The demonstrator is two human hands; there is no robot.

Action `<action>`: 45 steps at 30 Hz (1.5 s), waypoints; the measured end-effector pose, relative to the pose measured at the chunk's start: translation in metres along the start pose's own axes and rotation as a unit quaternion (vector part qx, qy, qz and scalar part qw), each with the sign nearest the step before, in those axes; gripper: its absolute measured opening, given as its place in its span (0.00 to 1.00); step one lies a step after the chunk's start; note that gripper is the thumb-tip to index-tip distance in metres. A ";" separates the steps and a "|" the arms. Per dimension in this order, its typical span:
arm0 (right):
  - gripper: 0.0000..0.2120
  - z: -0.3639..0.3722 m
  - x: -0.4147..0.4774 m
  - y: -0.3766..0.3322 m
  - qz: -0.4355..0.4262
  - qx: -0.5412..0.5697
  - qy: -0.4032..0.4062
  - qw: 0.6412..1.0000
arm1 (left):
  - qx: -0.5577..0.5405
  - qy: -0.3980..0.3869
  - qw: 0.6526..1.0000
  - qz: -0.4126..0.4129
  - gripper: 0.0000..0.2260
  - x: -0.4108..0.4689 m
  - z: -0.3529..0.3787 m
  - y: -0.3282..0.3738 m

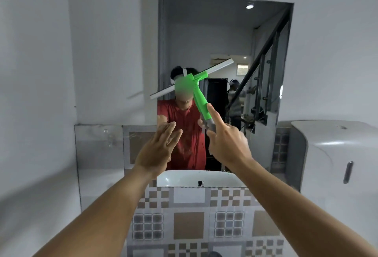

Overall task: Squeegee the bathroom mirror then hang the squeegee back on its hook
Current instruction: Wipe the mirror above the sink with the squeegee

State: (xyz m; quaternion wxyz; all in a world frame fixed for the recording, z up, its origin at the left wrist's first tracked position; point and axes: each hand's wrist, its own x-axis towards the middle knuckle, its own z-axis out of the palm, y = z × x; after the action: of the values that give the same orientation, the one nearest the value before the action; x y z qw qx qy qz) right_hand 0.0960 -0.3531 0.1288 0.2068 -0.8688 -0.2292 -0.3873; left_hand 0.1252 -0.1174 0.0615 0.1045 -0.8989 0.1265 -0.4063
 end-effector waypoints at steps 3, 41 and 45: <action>0.37 -0.020 0.005 0.023 -0.023 -0.068 -0.011 0.997 | -0.001 -0.008 1.000 0.002 0.44 0.001 0.000 0.000; 0.40 -0.013 -0.037 0.063 0.220 0.084 0.030 0.971 | 0.014 0.015 1.000 0.015 0.42 -0.004 -0.004 -0.001; 0.42 -0.002 -0.035 0.017 0.261 0.214 0.020 0.941 | 0.003 -0.002 1.000 0.017 0.41 -0.003 -0.001 -0.002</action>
State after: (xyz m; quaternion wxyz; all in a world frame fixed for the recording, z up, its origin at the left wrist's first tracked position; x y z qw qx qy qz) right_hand 0.0838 -0.3760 0.0998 0.4859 -0.8254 -0.0677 -0.2795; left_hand 0.1235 -0.1144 0.0608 0.1143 -0.8969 0.1406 -0.4034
